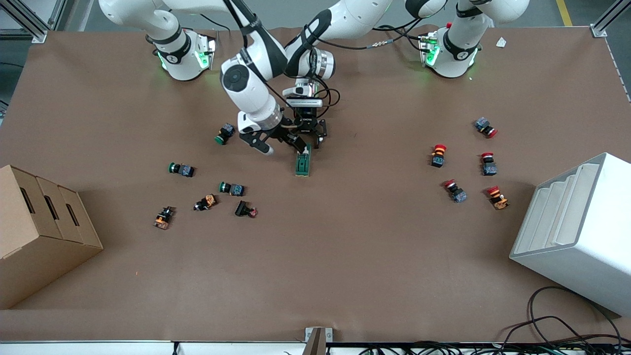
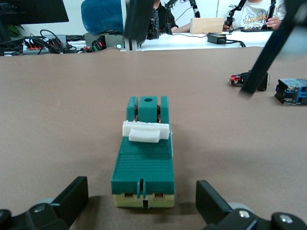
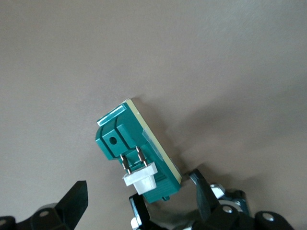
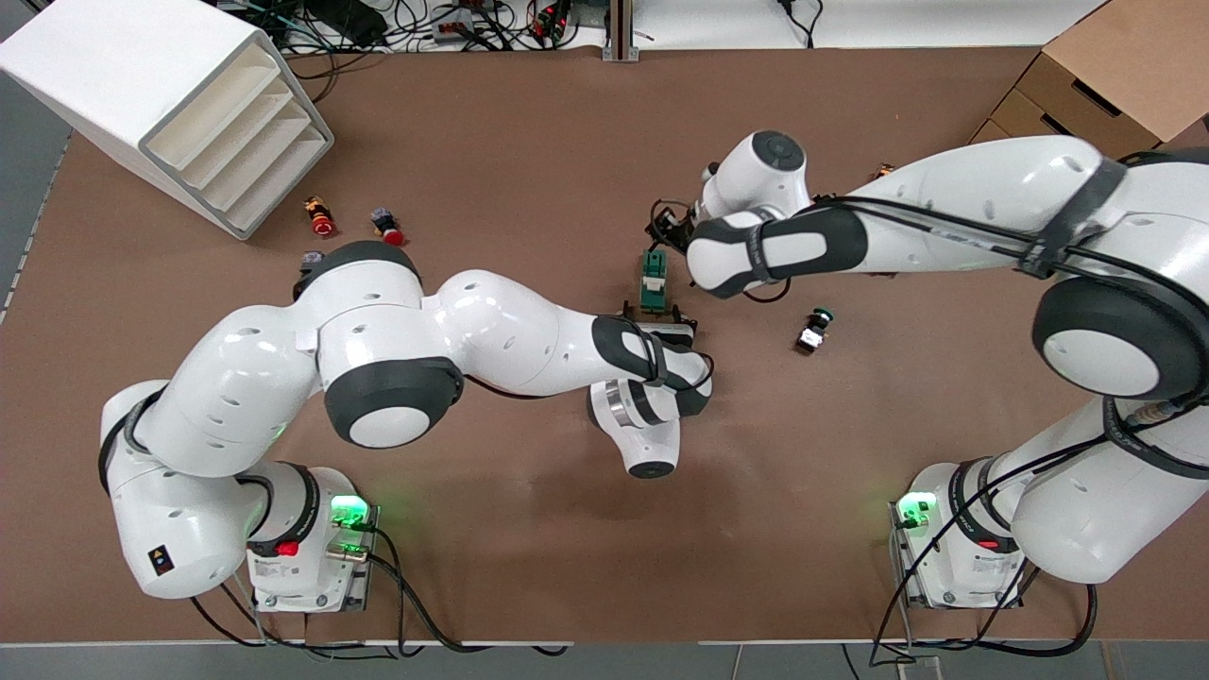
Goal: Close load switch with both arms
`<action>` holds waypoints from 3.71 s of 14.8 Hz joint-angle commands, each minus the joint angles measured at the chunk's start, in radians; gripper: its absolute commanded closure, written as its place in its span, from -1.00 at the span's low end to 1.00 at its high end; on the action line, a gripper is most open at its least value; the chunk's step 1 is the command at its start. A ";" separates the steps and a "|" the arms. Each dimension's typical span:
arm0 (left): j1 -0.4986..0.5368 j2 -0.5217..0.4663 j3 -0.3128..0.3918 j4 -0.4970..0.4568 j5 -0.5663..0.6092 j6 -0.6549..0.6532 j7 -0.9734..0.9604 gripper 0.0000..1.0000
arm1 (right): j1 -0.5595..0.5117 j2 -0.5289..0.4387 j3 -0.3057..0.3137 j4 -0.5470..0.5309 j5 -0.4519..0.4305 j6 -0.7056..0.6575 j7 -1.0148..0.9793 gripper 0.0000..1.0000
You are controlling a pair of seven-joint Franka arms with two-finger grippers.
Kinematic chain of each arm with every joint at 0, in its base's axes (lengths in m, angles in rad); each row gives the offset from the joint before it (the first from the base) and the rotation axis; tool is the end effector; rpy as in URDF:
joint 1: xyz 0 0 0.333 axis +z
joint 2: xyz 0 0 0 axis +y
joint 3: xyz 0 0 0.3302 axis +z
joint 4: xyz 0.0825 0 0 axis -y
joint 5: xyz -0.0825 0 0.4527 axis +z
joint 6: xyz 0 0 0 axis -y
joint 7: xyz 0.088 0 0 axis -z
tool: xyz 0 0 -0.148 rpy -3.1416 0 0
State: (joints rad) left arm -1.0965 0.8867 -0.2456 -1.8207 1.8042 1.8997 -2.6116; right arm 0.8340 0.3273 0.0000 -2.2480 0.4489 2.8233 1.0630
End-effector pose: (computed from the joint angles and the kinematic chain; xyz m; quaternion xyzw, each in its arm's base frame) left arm 0.2472 -0.6102 -0.0111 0.8259 -0.0284 0.5630 0.0110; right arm 0.4254 0.4448 0.1575 -0.9381 0.3104 0.0071 0.1535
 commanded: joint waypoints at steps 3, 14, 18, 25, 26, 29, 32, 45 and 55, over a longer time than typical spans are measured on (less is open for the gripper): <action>0.017 0.044 0.006 0.032 0.011 0.009 -0.010 -1.00 | 0.059 0.068 -0.009 0.001 0.074 0.125 0.018 -1.00; 0.017 0.047 0.006 0.032 0.011 0.009 -0.013 -1.00 | 0.119 0.139 -0.009 0.054 0.165 0.203 0.018 -1.00; 0.017 0.047 0.006 0.032 0.011 0.010 -0.013 -1.00 | 0.119 0.156 -0.009 0.076 0.174 0.203 0.018 -1.00; 0.017 0.047 0.005 0.040 0.009 0.012 -0.013 -1.00 | 0.111 0.183 -0.011 0.125 0.180 0.203 0.018 -1.00; 0.017 0.047 0.005 0.038 0.009 0.010 -0.013 -1.00 | 0.106 0.183 -0.011 0.130 0.180 0.202 0.018 -1.00; 0.017 0.047 0.005 0.040 0.007 0.012 -0.013 -1.00 | 0.088 0.180 -0.014 0.153 0.180 0.196 0.014 -1.00; 0.017 0.047 0.005 0.040 0.007 0.010 -0.013 -1.00 | 0.070 0.179 -0.014 0.160 0.180 0.188 0.011 -1.00; 0.017 0.055 0.005 0.041 0.009 0.012 -0.035 -1.00 | 0.002 0.179 -0.020 0.275 0.177 0.024 0.008 -1.00; 0.017 0.063 0.005 0.043 0.011 0.013 -0.032 -1.00 | -0.024 0.229 -0.022 0.310 0.162 0.025 -0.028 -1.00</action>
State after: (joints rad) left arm -1.0941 0.8921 -0.2424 -1.8134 1.8041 1.8972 -2.6268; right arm 0.8237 0.5146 -0.0277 -1.9762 0.6084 2.8517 1.0551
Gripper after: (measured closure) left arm 0.000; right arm 0.000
